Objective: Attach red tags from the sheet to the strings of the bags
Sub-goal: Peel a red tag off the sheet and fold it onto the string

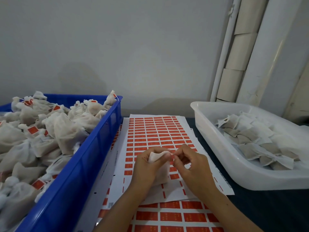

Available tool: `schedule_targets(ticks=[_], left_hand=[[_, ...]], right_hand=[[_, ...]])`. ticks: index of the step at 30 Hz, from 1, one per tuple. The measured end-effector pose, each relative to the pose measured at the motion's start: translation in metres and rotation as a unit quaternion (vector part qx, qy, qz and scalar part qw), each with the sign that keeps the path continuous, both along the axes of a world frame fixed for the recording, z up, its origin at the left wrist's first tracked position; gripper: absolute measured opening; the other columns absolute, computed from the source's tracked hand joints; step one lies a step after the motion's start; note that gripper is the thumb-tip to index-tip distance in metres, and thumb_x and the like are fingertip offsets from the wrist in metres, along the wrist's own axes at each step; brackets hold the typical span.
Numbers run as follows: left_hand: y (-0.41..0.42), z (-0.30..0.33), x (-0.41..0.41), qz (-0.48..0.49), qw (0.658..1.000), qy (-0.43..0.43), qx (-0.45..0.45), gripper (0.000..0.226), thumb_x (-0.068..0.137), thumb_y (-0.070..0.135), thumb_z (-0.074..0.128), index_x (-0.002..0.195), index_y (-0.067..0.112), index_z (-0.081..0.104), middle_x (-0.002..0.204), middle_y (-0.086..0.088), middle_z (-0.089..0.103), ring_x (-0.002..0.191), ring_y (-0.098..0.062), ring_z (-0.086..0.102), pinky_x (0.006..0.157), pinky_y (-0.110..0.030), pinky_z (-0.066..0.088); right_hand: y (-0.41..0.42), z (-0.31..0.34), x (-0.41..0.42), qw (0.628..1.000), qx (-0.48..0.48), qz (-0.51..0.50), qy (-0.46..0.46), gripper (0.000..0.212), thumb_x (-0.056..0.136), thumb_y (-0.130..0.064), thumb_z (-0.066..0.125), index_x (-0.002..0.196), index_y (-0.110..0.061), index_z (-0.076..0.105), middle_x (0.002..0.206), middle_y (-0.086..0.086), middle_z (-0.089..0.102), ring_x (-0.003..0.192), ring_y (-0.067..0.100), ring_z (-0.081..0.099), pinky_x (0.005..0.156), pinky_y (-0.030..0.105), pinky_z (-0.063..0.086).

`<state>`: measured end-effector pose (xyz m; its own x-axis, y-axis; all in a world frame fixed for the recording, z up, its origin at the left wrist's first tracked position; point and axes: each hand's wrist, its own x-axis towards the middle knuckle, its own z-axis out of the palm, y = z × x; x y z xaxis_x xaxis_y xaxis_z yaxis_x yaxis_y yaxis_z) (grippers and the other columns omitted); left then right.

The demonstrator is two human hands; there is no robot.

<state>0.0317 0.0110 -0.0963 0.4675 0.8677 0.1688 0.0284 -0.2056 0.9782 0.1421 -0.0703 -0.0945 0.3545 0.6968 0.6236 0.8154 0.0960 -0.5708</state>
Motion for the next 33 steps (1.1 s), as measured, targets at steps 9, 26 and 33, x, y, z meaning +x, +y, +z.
schedule_targets(ticks=[9,26,33], left_hand=[[0.002,0.000,-0.002,0.050,0.998,0.013,0.038,0.016,0.076,0.042,0.067,0.083,0.027,0.067,0.084,0.017,0.067,0.081,-0.009,0.061,0.060,-0.011,0.040],[0.016,-0.004,-0.011,0.006,0.989,0.115,0.096,0.015,0.083,0.044,0.061,0.079,0.030,0.062,0.078,0.022,0.062,0.075,-0.002,0.060,0.056,-0.006,0.038],[0.013,-0.004,-0.013,-0.057,0.982,0.156,0.088,0.013,0.080,0.045,0.065,0.080,0.034,0.059,0.077,0.021,0.061,0.072,-0.001,0.061,0.055,-0.005,0.040]], right_hand=[[0.002,0.001,0.002,0.998,-0.025,-0.035,-0.047,0.028,0.084,-0.020,0.063,0.071,-0.035,0.043,0.058,-0.023,0.046,0.054,0.007,0.053,0.056,0.007,0.040],[0.000,0.000,0.022,0.995,-0.034,-0.051,0.079,0.024,0.087,-0.016,0.060,0.071,-0.030,0.048,0.069,-0.016,0.058,0.063,0.004,0.059,0.062,0.008,0.044],[0.002,-0.004,0.028,0.995,-0.036,-0.068,0.066,0.021,0.087,-0.021,0.060,0.073,-0.031,0.048,0.070,-0.022,0.056,0.069,-0.009,0.058,0.059,0.006,0.042]])
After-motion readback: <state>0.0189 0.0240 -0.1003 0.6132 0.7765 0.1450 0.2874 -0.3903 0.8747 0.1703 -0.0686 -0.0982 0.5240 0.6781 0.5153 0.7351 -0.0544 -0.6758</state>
